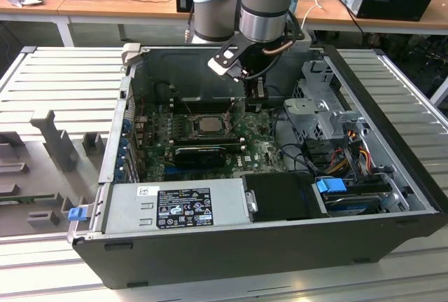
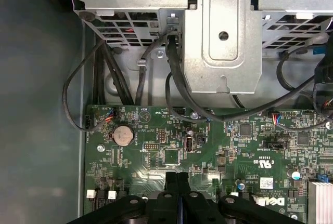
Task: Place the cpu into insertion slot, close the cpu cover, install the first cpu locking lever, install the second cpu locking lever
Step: 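Close the cpu cover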
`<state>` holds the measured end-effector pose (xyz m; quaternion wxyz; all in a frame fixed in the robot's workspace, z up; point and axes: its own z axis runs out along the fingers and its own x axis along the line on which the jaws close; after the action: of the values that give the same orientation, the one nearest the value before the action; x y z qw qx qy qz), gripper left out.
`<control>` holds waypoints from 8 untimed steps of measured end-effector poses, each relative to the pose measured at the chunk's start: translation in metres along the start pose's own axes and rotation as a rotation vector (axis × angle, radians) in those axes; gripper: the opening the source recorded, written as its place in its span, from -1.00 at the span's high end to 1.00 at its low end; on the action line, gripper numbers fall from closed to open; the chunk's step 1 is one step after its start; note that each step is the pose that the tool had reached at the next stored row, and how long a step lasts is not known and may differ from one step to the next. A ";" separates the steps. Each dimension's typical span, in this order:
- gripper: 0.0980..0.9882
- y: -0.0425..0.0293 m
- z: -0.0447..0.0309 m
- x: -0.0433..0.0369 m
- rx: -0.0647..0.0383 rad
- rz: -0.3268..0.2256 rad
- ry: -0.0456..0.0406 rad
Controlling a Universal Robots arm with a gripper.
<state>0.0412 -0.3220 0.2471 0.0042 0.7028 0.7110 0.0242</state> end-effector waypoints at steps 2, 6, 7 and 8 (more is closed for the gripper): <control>0.98 -0.0014 -0.0001 0.0000 0.000 0.000 0.0000; 0.98 -0.0031 -0.0001 0.0000 0.000 0.000 0.0000; 0.98 -0.0038 -0.0001 0.0001 0.000 0.000 0.0000; 0.98 -0.0042 -0.0002 0.0001 0.000 0.000 0.0000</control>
<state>0.0370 -0.3220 0.2471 0.0042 0.7028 0.7110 0.0242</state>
